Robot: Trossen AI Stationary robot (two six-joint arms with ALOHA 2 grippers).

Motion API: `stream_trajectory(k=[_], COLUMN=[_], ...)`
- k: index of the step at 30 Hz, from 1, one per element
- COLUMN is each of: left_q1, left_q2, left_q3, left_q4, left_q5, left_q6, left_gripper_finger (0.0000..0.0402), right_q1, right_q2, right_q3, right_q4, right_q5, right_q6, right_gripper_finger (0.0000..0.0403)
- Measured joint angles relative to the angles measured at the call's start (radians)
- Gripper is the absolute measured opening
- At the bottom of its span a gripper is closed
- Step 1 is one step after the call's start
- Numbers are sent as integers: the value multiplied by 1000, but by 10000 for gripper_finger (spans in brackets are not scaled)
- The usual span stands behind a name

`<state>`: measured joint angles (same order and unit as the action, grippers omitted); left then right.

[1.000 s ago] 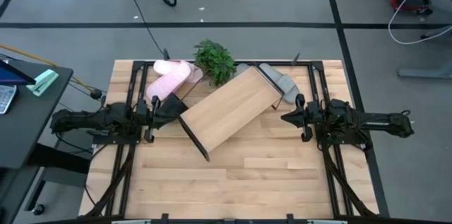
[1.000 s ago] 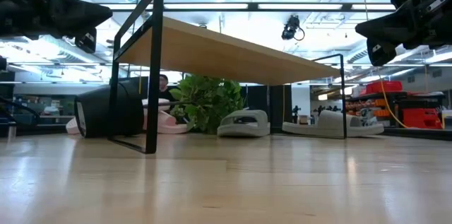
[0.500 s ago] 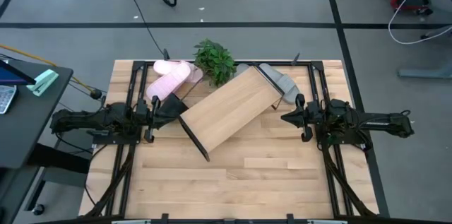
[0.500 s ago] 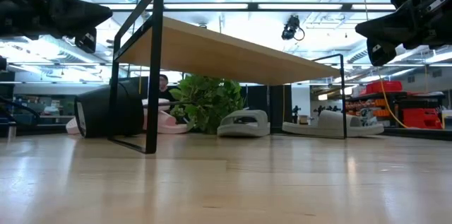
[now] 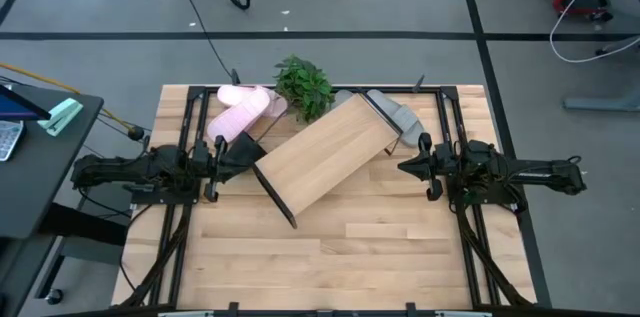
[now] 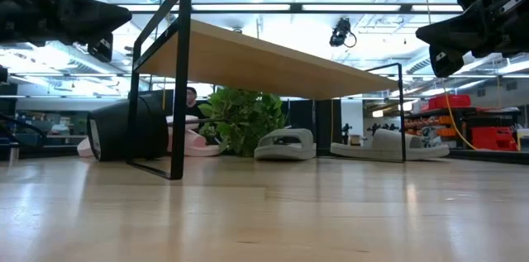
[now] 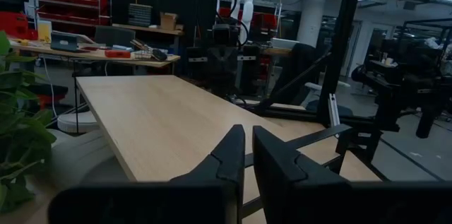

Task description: Pick and place slides into the shelf

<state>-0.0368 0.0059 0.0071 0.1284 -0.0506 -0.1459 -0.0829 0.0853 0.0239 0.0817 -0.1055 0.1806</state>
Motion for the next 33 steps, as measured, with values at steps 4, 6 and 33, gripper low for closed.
stream_trajectory(k=[4, 6, 33], left_q1=[0, 0, 0], left_q2=[0, 0, 0], left_q3=[0, 0, 0], left_q4=[0, 0, 0], left_q5=[0, 0, 0], left_q6=[0, 0, 0], left_gripper_finger=[24, 23, 32], right_q1=[0, 0, 0], right_q2=[0, 0, 0], right_q3=[0, 0, 0], right_q4=[0, 0, 0], right_q5=[0, 0, 0], right_q6=[0, 0, 0], right_gripper_finger=[23, 23, 23])
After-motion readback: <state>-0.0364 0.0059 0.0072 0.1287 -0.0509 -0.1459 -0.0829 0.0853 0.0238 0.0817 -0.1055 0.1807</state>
